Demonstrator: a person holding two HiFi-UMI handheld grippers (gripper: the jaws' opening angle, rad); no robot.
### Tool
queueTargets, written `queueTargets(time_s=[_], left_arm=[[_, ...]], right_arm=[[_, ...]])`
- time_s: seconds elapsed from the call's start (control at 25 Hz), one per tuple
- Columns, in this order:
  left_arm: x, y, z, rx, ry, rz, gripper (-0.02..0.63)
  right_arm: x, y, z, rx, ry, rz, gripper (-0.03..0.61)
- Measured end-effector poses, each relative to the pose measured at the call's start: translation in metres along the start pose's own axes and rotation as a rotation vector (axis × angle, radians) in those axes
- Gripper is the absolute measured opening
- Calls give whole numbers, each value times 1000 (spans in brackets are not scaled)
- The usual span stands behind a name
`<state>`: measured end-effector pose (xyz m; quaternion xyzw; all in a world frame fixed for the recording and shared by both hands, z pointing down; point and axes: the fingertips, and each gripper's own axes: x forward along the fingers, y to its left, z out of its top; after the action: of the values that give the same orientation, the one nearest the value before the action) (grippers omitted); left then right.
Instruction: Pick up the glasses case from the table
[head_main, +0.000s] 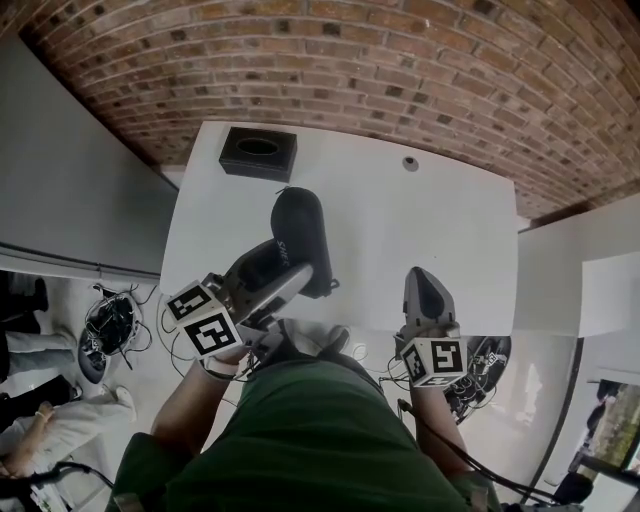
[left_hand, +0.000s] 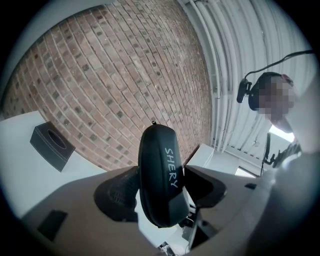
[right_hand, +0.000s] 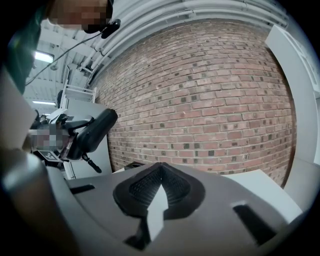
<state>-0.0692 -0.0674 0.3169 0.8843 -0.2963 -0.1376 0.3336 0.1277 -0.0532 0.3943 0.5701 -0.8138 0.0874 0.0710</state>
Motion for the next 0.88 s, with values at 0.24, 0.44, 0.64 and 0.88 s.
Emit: queueTargets(time_s=[0.24, 0.44, 0.64, 0.88], left_arm=[[4, -1, 0, 5, 8, -2, 278], [7, 2, 2, 6, 9, -6, 278], [10, 1, 5, 8, 10, -12, 277], [11, -2, 7, 12, 8, -23, 276]], right_arm=[[4, -2, 3, 0, -5, 2, 3], [8, -2, 6, -8, -3, 3, 3], [10, -4, 8, -10, -4, 5, 3], [10, -3, 8, -8, -10, 6, 2]])
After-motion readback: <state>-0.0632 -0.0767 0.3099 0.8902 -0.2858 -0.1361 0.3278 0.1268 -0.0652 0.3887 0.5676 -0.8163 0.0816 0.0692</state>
